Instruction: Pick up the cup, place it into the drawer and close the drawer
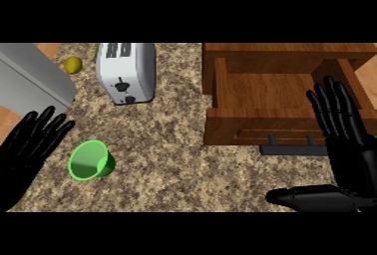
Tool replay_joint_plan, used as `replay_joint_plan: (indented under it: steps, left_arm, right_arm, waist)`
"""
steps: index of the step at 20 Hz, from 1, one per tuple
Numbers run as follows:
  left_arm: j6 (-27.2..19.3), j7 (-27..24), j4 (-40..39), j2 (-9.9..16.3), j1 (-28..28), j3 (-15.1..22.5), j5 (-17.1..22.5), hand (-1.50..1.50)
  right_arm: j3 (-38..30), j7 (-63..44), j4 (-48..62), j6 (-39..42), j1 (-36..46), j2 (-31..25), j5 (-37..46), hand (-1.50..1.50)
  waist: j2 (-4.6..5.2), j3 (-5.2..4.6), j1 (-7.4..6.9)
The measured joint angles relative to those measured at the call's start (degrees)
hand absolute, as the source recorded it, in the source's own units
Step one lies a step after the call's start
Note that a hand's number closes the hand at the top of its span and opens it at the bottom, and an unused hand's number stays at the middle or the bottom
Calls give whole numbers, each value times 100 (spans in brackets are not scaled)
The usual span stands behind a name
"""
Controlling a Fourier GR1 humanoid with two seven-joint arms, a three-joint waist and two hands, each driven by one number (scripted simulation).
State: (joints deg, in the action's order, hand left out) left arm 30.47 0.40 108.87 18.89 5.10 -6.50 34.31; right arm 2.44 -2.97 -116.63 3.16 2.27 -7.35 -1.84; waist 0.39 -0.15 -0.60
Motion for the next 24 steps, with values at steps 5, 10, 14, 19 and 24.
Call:
replay_joint_plan:
  steps: [5,10,14,19,24]
  left_arm:
    - [857,-63,-1290,484,-351,-481,585,-150]
    - [1280,-296,-2346,494,-760,-607,84,-150]
    - [1510,-825,-3196,373,-1045,-665,-696,-150]
    - [1492,-1666,-4240,298,-1302,-749,-1726,-150]
    - [1189,-2535,-5575,392,-1698,-674,-2682,-150]
  right_arm:
    - [-177,-118,374,203,304,-120,-210,-150]
    - [-352,82,708,423,447,-192,-325,-150]
    - [-492,-18,839,493,756,-266,-405,-150]
    - [-555,79,962,532,833,-254,-370,-150]
    - [-574,-74,931,473,1035,-239,-326,-150]
  waist:
    - [-17,8,50]
    - [-26,11,71]
    - [-27,12,81]
    - [-27,11,89]
    - [-21,7,110]
